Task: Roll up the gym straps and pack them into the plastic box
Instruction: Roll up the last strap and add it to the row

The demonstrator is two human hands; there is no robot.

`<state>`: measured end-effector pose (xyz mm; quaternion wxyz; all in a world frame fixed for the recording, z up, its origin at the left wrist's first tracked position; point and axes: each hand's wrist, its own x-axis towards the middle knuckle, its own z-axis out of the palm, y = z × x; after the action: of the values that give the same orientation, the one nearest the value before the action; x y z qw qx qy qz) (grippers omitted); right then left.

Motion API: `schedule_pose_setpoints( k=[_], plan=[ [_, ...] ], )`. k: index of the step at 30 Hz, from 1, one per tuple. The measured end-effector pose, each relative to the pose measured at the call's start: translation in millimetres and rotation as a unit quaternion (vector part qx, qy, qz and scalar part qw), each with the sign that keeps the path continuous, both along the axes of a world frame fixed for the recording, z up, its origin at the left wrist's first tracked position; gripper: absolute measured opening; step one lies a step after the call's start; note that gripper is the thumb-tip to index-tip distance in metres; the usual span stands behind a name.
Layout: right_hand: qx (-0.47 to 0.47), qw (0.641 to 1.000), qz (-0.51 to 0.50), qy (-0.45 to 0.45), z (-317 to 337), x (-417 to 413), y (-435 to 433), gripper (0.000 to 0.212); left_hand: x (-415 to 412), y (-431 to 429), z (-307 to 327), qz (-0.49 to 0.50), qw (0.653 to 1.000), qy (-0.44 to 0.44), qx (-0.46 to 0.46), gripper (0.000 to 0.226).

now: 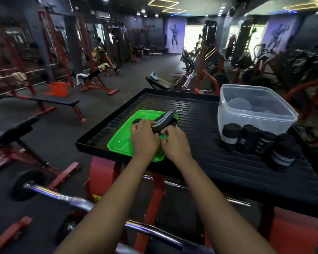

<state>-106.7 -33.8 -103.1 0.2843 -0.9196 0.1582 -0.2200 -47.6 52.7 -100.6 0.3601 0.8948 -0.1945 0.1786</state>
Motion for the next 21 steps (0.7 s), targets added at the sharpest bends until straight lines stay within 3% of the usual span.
schedule_pose_setpoints(
  k=[3, 6, 9, 12, 17, 19, 21],
  plan=[
    [-0.039, 0.997, 0.030, 0.053, -2.9, 7.6, 6.1, 0.036, 17.2, 7.6, -2.3, 0.028, 0.993, 0.053, 0.099, 0.058],
    [-0.088, 0.991, 0.045, 0.085, -5.9, 10.2, 5.5, 0.041, 31.5, 9.8, -6.1, -0.010, 0.986, 0.110, 0.123, 0.065],
    [-0.106, 0.989, 0.046, 0.097, -7.0, 10.8, 3.6, 0.043, 31.8, 9.7, -6.5, -0.015, 0.992, 0.099, 0.080, 0.047],
    [-0.105, 0.989, 0.036, 0.098, -7.8, 11.7, 4.7, 0.036, 29.5, 8.3, -4.0, -0.030, 0.997, 0.067, -0.024, 0.041],
    [0.090, 0.996, -0.015, 0.016, 7.8, 6.8, 5.4, 0.035, 12.0, 6.0, 9.6, -0.013, 0.982, 0.100, -0.160, 0.051],
    [0.182, 0.982, -0.042, -0.019, 12.4, 3.1, 3.0, 0.039, 4.6, 0.4, 13.4, -0.016, 0.961, 0.192, -0.196, 0.061],
    [0.277, 0.956, -0.087, -0.046, 15.0, -1.3, 0.5, 0.041, -4.8, -6.2, 16.9, -0.080, 0.910, 0.299, -0.275, 0.049]
  ],
)
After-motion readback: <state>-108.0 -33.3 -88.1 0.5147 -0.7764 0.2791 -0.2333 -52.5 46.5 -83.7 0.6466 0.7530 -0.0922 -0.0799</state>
